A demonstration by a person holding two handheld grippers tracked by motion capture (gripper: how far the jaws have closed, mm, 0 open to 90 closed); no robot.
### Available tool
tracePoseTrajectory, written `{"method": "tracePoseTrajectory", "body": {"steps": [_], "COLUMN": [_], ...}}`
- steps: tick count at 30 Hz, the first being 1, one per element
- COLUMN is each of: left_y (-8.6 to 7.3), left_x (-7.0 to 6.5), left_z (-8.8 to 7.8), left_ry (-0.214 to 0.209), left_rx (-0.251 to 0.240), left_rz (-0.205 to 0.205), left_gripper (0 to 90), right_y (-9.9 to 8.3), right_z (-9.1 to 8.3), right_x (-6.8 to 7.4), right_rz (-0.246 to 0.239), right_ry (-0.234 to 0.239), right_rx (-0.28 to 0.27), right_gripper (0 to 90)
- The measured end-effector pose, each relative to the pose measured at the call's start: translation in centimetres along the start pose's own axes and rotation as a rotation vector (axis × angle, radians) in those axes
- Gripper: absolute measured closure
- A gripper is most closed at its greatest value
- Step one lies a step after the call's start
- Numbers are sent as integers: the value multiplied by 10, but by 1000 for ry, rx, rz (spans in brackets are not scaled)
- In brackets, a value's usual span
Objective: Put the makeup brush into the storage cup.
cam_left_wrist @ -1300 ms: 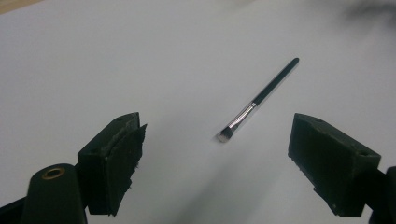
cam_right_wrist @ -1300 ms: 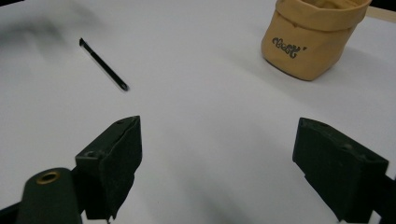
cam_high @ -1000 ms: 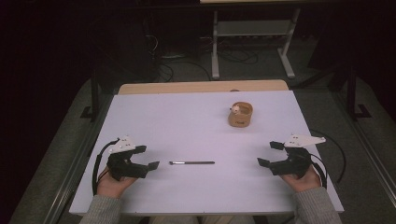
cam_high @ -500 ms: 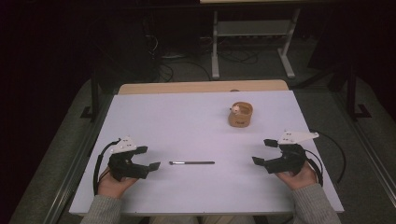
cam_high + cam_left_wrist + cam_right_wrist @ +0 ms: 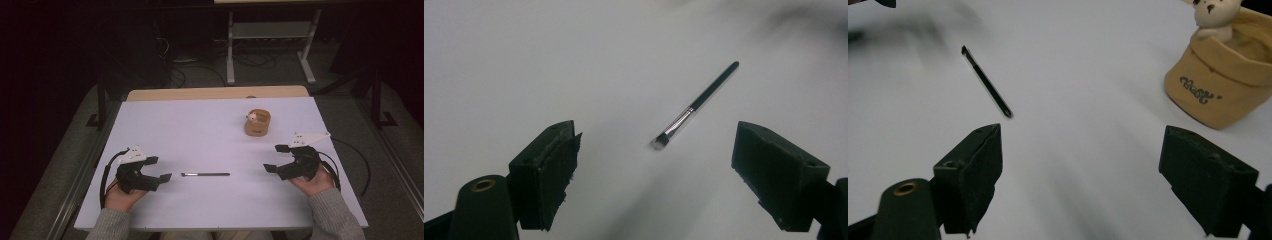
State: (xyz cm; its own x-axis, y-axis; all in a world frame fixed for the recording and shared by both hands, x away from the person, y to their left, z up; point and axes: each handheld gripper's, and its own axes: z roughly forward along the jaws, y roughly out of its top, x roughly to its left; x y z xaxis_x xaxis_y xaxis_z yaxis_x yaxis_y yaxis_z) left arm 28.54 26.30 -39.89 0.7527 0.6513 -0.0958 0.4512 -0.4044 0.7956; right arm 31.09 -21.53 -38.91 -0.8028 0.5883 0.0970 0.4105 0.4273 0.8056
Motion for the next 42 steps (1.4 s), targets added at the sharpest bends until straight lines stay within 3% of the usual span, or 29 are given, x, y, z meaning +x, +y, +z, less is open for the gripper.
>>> {"method": "tracePoseTrajectory", "body": {"steps": [7, 20, 27, 34, 42], "left_y": [-1, 1, 2, 2, 1], "left_x": [1, -2, 0, -1, -1], "left_z": [1, 2, 0, -2, -1], "left_ry": [-3, -8, -6, -4, -6], "left_rx": [2, 7, 1, -12, -12], "left_rz": [-2, 17, 29, 13, 5], "left_gripper": [177, 176, 176, 176, 176], "right_y": [18, 42, 61, 80, 91], "right_z": [11, 27, 43, 62, 81], "right_x": [4, 10, 16, 22, 27], "right_rz": [-39, -70, -107, -163, -194], "right_ry": [13, 50, 87, 107, 138], "right_rx": [52, 75, 106, 142, 184], "right_gripper": [170, 176, 185, 198, 219]}}
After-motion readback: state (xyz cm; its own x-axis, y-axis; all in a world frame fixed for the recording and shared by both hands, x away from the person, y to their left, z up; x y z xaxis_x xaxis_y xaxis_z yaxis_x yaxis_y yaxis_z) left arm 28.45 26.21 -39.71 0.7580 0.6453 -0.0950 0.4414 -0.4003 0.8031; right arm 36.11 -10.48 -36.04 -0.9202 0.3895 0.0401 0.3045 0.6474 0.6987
